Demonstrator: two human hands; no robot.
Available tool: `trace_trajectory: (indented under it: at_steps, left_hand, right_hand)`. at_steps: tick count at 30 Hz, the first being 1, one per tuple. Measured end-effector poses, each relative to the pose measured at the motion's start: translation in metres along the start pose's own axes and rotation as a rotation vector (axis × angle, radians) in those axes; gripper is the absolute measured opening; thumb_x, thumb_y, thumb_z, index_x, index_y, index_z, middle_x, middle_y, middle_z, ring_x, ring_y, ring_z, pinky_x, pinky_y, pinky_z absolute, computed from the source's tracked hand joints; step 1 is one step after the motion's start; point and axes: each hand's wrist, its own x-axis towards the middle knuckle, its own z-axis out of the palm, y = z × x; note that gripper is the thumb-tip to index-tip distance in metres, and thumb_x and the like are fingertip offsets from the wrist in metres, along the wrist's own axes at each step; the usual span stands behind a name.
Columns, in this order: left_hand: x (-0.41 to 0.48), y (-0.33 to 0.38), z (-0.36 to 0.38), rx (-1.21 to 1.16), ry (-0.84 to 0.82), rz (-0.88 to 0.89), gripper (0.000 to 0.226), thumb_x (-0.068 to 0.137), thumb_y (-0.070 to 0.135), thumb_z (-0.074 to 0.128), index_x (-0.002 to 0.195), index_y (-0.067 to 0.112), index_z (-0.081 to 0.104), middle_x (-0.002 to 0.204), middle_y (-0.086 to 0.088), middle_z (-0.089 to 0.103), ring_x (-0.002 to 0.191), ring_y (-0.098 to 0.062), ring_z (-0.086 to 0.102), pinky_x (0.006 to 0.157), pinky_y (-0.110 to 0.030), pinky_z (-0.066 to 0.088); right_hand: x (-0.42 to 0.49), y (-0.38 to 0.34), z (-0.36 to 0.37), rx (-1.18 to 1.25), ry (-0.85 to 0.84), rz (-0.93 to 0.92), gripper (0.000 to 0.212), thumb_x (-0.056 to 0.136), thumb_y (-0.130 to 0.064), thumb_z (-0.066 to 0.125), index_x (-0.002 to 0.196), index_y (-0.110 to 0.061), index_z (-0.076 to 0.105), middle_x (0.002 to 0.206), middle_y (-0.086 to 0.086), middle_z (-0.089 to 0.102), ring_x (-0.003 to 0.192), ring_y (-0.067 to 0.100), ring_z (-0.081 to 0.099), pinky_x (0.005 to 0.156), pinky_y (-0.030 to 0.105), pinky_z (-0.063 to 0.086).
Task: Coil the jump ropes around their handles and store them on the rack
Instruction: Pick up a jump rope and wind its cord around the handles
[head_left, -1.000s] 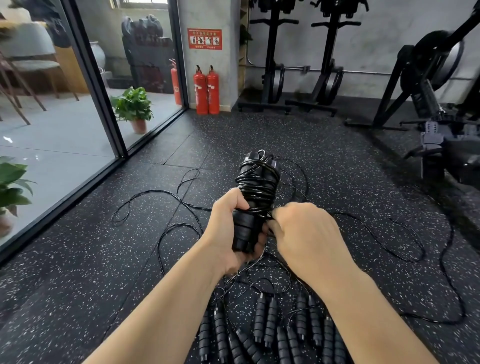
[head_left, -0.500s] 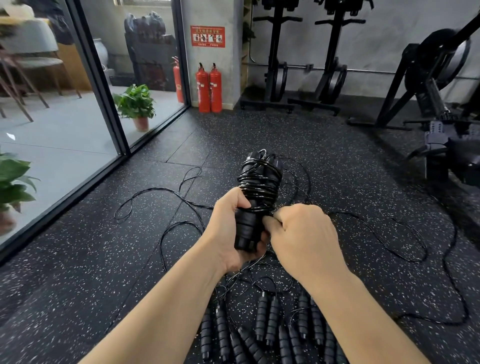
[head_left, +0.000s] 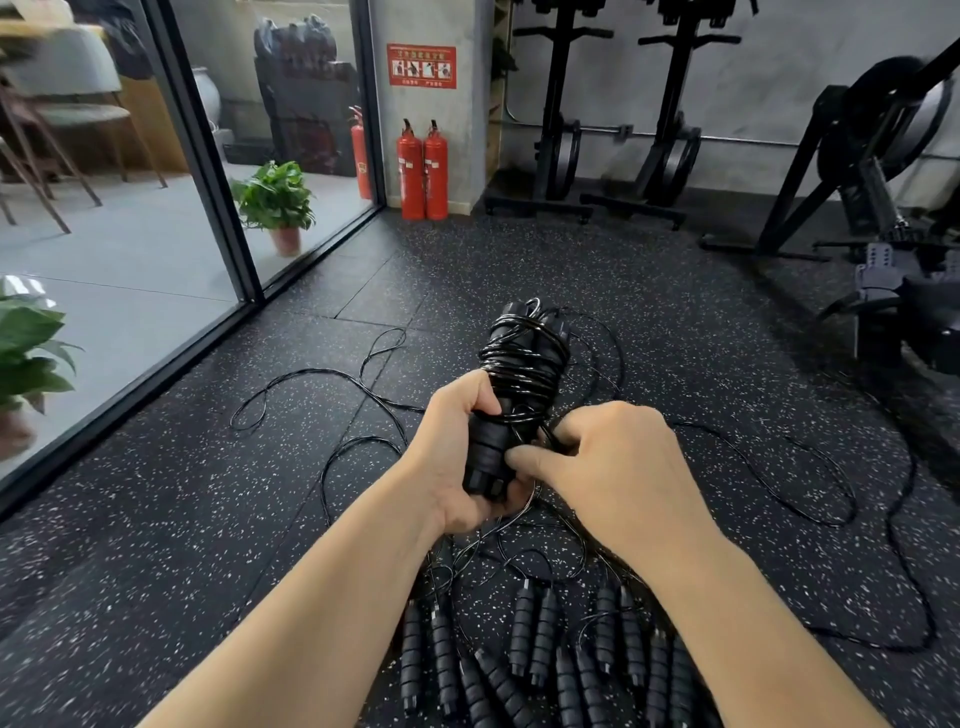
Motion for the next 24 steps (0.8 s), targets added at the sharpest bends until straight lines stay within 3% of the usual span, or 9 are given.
trace_trajectory:
  at_steps: [3,7,12,18,20,24]
  left_hand:
    - [-0.001,0.0,0.0,0.025,-0.023,-0.025,0.031,0.053,0.03,0.051,0.074,0.01,0.062,0.066,-0.005,0.059,0.048,-0.018,0.046,0.051,-0.022,0.036]
    - [-0.002,-0.001,0.002,0.035,-0.031,-0.039,0.027,0.054,0.029,0.05,0.07,0.01,0.062,0.063,-0.005,0.056,0.048,-0.019,0.046,0.051,-0.022,0.035]
    - [-0.001,-0.001,0.003,0.045,-0.031,-0.038,0.03,0.053,0.031,0.05,0.068,0.009,0.063,0.062,-0.005,0.054,0.048,-0.019,0.046,0.052,-0.022,0.035]
    - [-0.007,-0.003,0.009,0.092,-0.039,-0.008,0.027,0.057,0.029,0.045,0.041,0.014,0.061,0.051,0.0,0.053,0.042,-0.015,0.043,0.053,-0.023,0.03]
    - [-0.006,-0.003,0.008,0.061,-0.026,-0.014,0.024,0.056,0.03,0.047,0.044,0.014,0.061,0.053,0.0,0.053,0.043,-0.016,0.044,0.051,-0.021,0.033]
    - [-0.005,0.0,0.005,0.051,0.0,0.007,0.021,0.055,0.03,0.049,0.046,0.015,0.061,0.055,-0.001,0.053,0.043,-0.017,0.047,0.049,-0.021,0.038]
  right_hand:
    - [-0.001,-0.002,-0.008,-0.111,0.047,-0.002,0.041,0.072,-0.064,0.067,0.074,-0.023,0.065,0.067,-0.008,0.062,0.069,0.013,0.058,0.061,0.029,0.045]
    - [-0.003,0.0,-0.011,-0.08,0.076,-0.045,0.033,0.073,-0.059,0.069,0.082,-0.027,0.062,0.08,-0.012,0.062,0.078,0.011,0.058,0.071,0.032,0.048]
    - [-0.004,0.001,-0.008,-0.102,0.067,-0.019,0.032,0.078,-0.056,0.067,0.079,-0.024,0.061,0.08,-0.009,0.06,0.078,0.015,0.056,0.068,0.032,0.046]
    - [-0.004,-0.003,0.005,-0.184,0.093,-0.076,0.026,0.093,-0.04,0.054,0.08,-0.017,0.054,0.083,-0.003,0.061,0.079,0.025,0.059,0.062,0.032,0.039]
    - [-0.005,-0.002,0.013,-0.157,0.135,-0.099,0.022,0.095,-0.034,0.053,0.079,-0.02,0.05,0.083,-0.001,0.061,0.076,0.027,0.059,0.06,0.031,0.034]
    - [-0.006,0.003,0.033,-0.07,0.342,-0.156,0.022,0.086,-0.023,0.065,0.069,-0.013,0.055,0.064,0.001,0.057,0.05,0.029,0.054,0.046,0.03,0.031]
